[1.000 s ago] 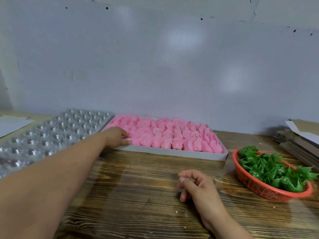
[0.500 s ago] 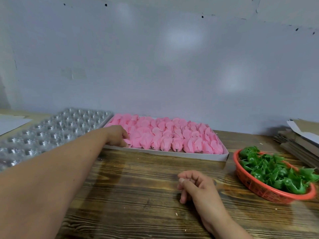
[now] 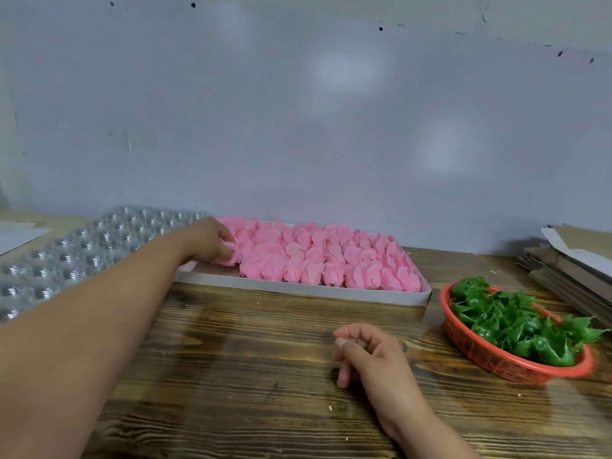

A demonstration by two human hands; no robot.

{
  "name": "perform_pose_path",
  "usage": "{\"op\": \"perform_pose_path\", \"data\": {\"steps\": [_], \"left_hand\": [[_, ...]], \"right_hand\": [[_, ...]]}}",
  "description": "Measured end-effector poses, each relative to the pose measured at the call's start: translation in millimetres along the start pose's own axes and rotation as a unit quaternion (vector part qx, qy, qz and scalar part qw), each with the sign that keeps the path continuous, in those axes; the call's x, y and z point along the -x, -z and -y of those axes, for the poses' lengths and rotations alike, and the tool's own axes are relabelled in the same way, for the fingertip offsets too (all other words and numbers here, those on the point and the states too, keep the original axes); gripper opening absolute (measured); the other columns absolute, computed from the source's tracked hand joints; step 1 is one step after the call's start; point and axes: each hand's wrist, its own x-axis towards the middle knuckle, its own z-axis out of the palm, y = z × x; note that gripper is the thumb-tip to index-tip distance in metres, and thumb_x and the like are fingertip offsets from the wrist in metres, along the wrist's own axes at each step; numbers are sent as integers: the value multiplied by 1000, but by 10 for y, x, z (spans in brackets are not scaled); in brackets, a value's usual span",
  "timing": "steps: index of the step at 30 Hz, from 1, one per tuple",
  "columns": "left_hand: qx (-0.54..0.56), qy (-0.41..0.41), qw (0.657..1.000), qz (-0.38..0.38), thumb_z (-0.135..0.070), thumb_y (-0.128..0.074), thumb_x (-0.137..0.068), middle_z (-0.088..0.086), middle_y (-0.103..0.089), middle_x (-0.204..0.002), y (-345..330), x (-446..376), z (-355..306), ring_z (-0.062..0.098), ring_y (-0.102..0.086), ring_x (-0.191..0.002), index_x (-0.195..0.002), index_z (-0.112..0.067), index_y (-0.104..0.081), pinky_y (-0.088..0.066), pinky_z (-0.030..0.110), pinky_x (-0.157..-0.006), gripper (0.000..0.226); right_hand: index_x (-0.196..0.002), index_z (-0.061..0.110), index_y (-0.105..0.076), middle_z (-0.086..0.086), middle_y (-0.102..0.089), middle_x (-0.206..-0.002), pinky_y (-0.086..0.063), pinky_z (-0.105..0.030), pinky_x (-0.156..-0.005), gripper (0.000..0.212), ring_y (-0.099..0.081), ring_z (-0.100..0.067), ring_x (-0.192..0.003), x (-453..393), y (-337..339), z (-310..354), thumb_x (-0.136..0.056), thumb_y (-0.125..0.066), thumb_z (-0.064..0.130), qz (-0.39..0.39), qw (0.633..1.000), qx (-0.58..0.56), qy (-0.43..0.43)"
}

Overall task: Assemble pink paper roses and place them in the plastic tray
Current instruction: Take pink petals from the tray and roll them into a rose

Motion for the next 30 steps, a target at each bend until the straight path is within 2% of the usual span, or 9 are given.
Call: {"op": "perform_pose_path", "data": {"steps": [2,4,8,12,18,20,23,27,30], "left_hand": [[73,-17,997,-8,3,-64,-81,15,-67,-73,77,151,-126,24,-55,-65,-96,-5,-73,-43,32,-66,19],[80,-46,996,-4,-1,-66,-80,10,-68,-73,37,332,-290,20,-57,-64,-92,-13,-75,-46,31,-67,20],[22,-126,989,74,-10,-69,-78,-15,-65,-65,-329,716,-642,-4,-53,-60,-87,-26,-74,-39,16,-60,19],[42,-156,980,114,-7,-68,-78,-4,-71,-83,-725,911,-858,3,-55,-70,-91,-18,-77,-43,19,-67,20],[45,-183,980,68,-7,-66,-78,-6,-66,-78,-1052,1057,-1005,3,-54,-69,-89,-17,-73,-41,17,-61,16],[39,-188,981,40,-8,-65,-79,-5,-68,-89,-1139,1097,-1028,7,-59,-80,-101,-17,-72,-44,19,-70,24],[33,-180,983,16,-11,-64,-82,-4,-63,-124,-1213,1144,-1019,13,-56,-115,-131,-20,-58,-43,26,-98,50],[0,-205,979,-1,-19,-62,-86,-3,-60,-130,-1281,1175,-1001,15,-55,-118,-142,-26,-45,-40,21,-93,59],[-58,-222,973,-12,-22,-57,-90,-2,-59,-130,-1330,1194,-1048,15,-54,-117,-148,-28,-33,-37,20,-90,63]], "right_hand": [[-84,1,-62,-4,-60,-56,-36,-17,-41,11,-45,-12,-37,10,-3,13,-87,-55,-7,5,1000,3,-3],[-81,3,-63,-6,-60,-57,-37,-17,-42,11,-46,-12,-37,16,-8,27,-86,-58,-5,4,1000,11,-1],[-74,6,-65,-17,-56,-58,-40,-21,-44,16,-47,-16,-40,37,-14,58,-84,-59,-5,2,1000,5,-1],[-73,6,-67,-11,-63,-60,-47,-24,-44,18,-54,-15,-44,58,-1,110,-87,-58,-2,10,998,-54,-24],[-71,6,-69,-12,-65,-64,-51,-23,-48,24,-62,-18,-51,50,34,160,-91,-57,11,-5,993,-99,-61],[-70,6,-67,-12,-64,-61,-51,-23,-48,23,-62,-18,-50,39,47,163,-90,-58,11,-14,990,-115,-75],[-71,4,-65,-12,-64,-60,-52,-22,-48,19,-62,-18,-49,22,64,156,-89,-59,7,-18,989,-117,-89],[-64,8,-67,-16,-65,-64,-53,-22,-49,23,-61,-17,-50,31,58,156,-86,-63,6,-9,990,-102,-93],[-54,11,-68,-12,-65,-58,-51,-20,-46,31,-59,-14,-47,42,44,160,-85,-65,7,-12,992,-86,-92]]}}
